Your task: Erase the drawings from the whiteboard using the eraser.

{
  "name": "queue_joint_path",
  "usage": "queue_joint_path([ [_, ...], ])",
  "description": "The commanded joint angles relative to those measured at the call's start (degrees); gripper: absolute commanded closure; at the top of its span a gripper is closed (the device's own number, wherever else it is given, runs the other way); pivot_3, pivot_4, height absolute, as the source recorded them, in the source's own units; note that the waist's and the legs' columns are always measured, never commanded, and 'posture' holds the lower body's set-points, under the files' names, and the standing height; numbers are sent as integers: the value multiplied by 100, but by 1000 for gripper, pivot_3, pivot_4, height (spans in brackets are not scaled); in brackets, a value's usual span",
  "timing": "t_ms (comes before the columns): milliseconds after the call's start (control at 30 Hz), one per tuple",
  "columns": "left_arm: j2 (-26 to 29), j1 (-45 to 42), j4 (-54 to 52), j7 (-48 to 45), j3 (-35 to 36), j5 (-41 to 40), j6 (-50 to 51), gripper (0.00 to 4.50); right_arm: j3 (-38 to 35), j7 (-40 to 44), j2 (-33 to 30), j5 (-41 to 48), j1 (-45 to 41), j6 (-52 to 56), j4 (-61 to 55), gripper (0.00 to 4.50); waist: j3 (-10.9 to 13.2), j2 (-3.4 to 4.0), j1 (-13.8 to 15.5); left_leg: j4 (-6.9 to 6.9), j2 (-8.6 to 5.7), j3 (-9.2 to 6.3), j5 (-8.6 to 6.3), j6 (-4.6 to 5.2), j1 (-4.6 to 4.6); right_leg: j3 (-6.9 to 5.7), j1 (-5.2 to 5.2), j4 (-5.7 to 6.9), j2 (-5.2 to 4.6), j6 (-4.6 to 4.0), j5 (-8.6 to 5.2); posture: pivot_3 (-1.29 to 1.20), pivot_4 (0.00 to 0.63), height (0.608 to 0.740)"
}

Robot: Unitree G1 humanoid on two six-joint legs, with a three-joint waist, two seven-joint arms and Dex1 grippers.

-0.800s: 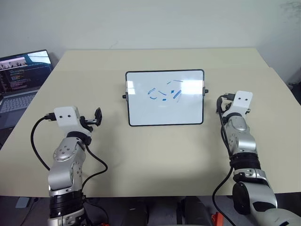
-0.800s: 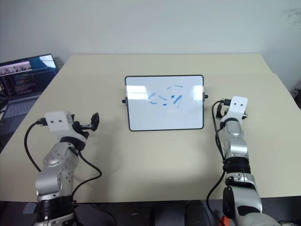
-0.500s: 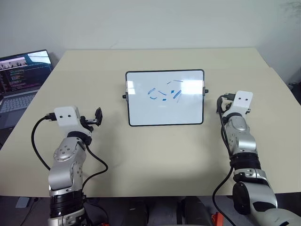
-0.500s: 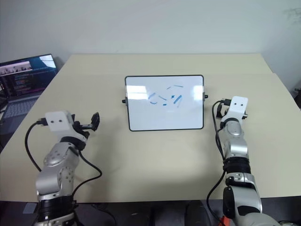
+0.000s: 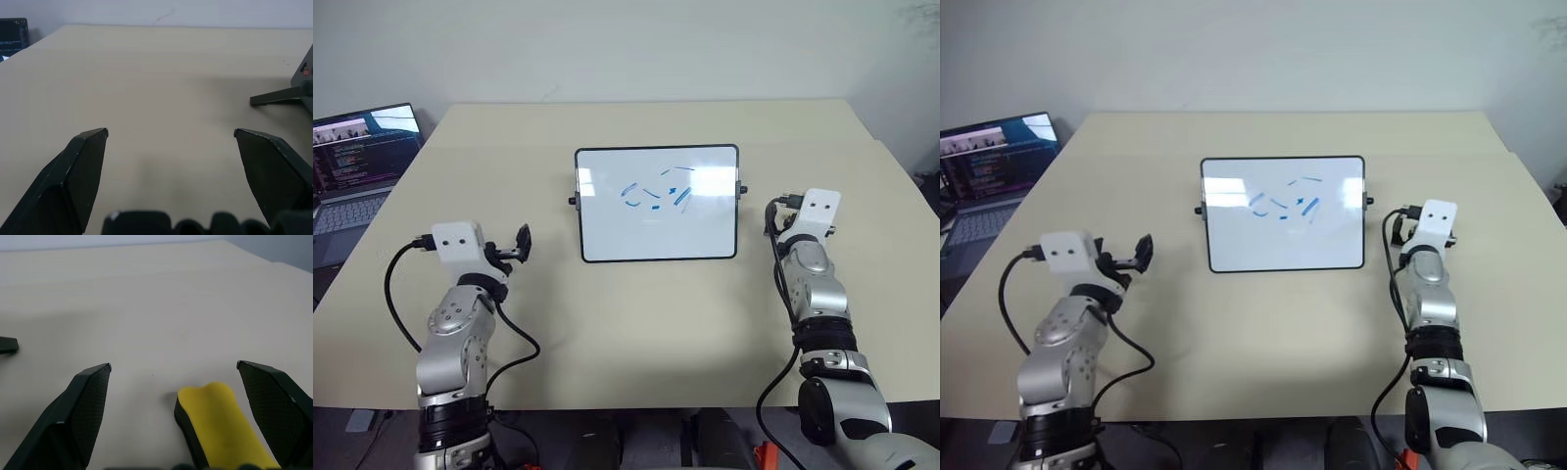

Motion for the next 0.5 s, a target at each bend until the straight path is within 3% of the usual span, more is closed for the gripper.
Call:
queue_joint_path([
  [33,128,-110,-30,-146,31,-32,-54,0,-49,-52,-66,6,-18,47,-454,10,0,0,0,0,0,0,0,0,0,0,0,0,0,0,0,0,150,740],
  [300,271,-147,-100,-508,-8,-197,105,0,-51,20,-203,-6,28,429,-786,10,0,0,16,-1,0,0,0,0,0,0,0,-1,0,0,0,0,150,740],
  [500,1296,-278,-1226,-1917,-118,-1388,1315,0,-136,648,-1212,100,-250,2065,-1099,10,6,0,58,-1,0,-2,-1,1,-11,-3,-6,-4,0,0,0,0,150,740],
])
